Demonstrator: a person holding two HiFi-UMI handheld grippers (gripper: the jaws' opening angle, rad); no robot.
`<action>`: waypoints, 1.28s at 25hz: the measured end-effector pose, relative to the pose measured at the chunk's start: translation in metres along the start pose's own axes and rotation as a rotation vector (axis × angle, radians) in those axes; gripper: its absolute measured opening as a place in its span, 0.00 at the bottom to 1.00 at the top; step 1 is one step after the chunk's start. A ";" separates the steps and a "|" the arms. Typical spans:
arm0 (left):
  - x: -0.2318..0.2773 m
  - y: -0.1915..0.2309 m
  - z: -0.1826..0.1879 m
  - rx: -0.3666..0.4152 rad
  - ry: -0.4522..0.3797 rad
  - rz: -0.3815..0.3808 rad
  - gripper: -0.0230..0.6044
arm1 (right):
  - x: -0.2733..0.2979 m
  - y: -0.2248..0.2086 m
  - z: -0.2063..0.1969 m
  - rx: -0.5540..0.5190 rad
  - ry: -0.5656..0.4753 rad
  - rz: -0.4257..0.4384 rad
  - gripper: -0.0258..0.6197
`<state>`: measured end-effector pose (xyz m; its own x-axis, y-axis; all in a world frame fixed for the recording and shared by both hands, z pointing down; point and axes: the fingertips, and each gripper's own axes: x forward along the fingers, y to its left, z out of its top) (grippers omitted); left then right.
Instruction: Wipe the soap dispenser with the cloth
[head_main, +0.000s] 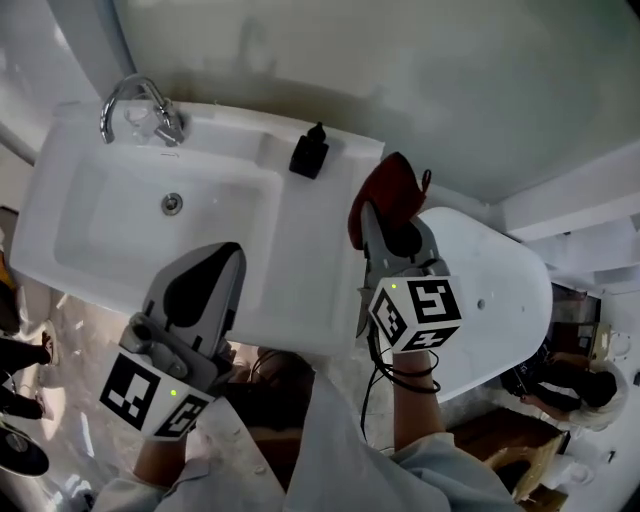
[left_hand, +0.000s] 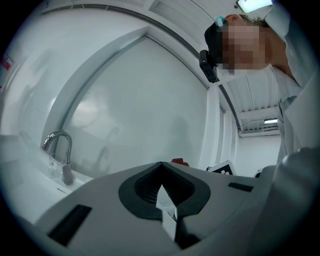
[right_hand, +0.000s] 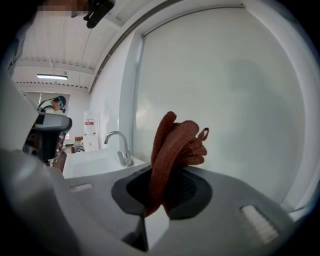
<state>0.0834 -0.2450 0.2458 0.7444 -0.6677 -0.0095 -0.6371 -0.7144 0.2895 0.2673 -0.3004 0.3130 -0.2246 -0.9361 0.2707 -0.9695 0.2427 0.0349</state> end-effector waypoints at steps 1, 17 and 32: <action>0.002 0.002 0.000 -0.002 -0.001 0.016 0.04 | 0.011 -0.004 0.000 -0.014 0.005 0.005 0.13; 0.019 0.023 -0.010 -0.013 0.009 0.180 0.04 | 0.144 -0.020 -0.040 -0.257 0.188 0.059 0.13; 0.025 0.022 -0.011 -0.016 0.004 0.222 0.04 | 0.167 -0.022 -0.101 -0.243 0.328 0.106 0.13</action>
<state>0.0908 -0.2750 0.2624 0.5868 -0.8075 0.0596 -0.7822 -0.5463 0.2995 0.2606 -0.4366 0.4544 -0.2405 -0.7819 0.5752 -0.8827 0.4226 0.2054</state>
